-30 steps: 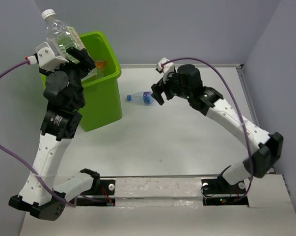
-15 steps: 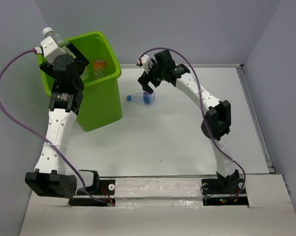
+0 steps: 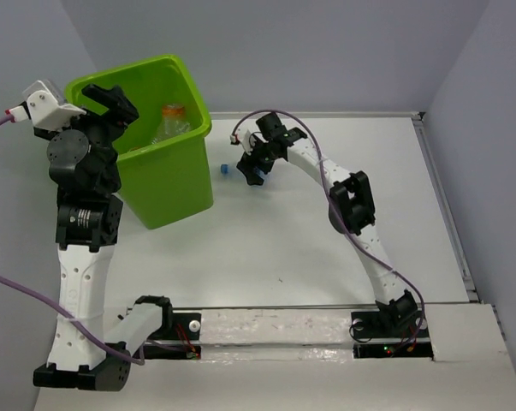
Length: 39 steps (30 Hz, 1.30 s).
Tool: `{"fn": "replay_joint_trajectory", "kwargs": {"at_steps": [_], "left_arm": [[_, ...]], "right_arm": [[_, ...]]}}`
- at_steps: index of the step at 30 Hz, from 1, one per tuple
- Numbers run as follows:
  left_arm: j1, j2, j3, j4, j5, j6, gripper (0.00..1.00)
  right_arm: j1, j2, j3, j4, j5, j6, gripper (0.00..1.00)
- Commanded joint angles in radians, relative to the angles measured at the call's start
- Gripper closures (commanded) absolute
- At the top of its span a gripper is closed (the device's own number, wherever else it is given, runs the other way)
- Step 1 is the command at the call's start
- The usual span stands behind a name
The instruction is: Put the plastic bottles in the bin
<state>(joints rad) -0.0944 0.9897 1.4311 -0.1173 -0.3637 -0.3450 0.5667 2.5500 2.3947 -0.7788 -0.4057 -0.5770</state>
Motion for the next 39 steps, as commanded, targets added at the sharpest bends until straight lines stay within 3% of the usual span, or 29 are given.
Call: {"fn": "replay_joint_trajectory", "kwargs": {"at_steps": [1,3,4,7,10,11,14,15,17,21,25,30,35,39], "left_arm": [[0.001,0.066,-0.034,0.007,-0.005,0.002,0.01],[0.001,0.046,-0.043,0.025,0.04,-0.009,0.01],[0.001,0.031,-0.035,0.033,0.057,-0.017,0.01],[0.001,-0.017,-0.014,0.045,0.175,-0.035,0.01],[-0.002,-0.072,-0.02,0.056,0.348,-0.051,0.01],[-0.005,-0.088,-0.027,0.062,0.467,-0.054,0.01],[-0.01,-0.161,-0.083,0.105,0.629,-0.049,0.01],[-0.011,-0.186,-0.102,0.11,0.732,-0.048,0.01],[-0.027,-0.265,-0.181,0.177,0.808,-0.045,0.01],[-0.082,-0.373,-0.32,0.209,0.919,-0.031,0.01],[-0.168,-0.465,-0.469,0.183,0.944,-0.011,0.01],[-0.231,-0.568,-0.737,0.156,0.992,-0.081,0.01],[-0.274,-0.654,-0.882,0.133,1.002,-0.143,0.01],[-0.301,-0.663,-0.906,0.125,0.974,-0.144,0.01]], "right_arm": [[-0.002,-0.033,-0.001,0.091,-0.035,0.044,0.13],[-0.002,-0.06,-0.095,0.151,-0.021,0.063,0.25],[-0.002,-0.098,-0.133,0.23,-0.009,0.092,0.43],[-0.002,-0.205,-0.281,0.359,0.045,0.141,0.55],[-0.002,-0.357,-0.431,0.471,0.091,0.19,0.62],[-0.002,-0.402,-0.504,0.49,0.128,0.203,0.62],[-0.002,-0.552,-0.639,0.558,0.214,0.242,0.63],[-0.002,-0.667,-0.69,0.582,0.267,0.256,0.63],[-0.002,-0.784,-0.812,0.628,0.32,0.296,0.63],[-0.002,-1.058,-0.87,0.644,0.358,0.362,0.63],[0.03,-1.136,-0.789,0.673,0.271,0.465,0.64],[0.142,-1.022,-0.536,0.696,0.209,0.514,0.64],[0.239,-0.792,-0.249,0.736,0.226,0.56,0.64],[0.283,-0.48,0.062,0.74,0.231,0.637,0.65]]}}
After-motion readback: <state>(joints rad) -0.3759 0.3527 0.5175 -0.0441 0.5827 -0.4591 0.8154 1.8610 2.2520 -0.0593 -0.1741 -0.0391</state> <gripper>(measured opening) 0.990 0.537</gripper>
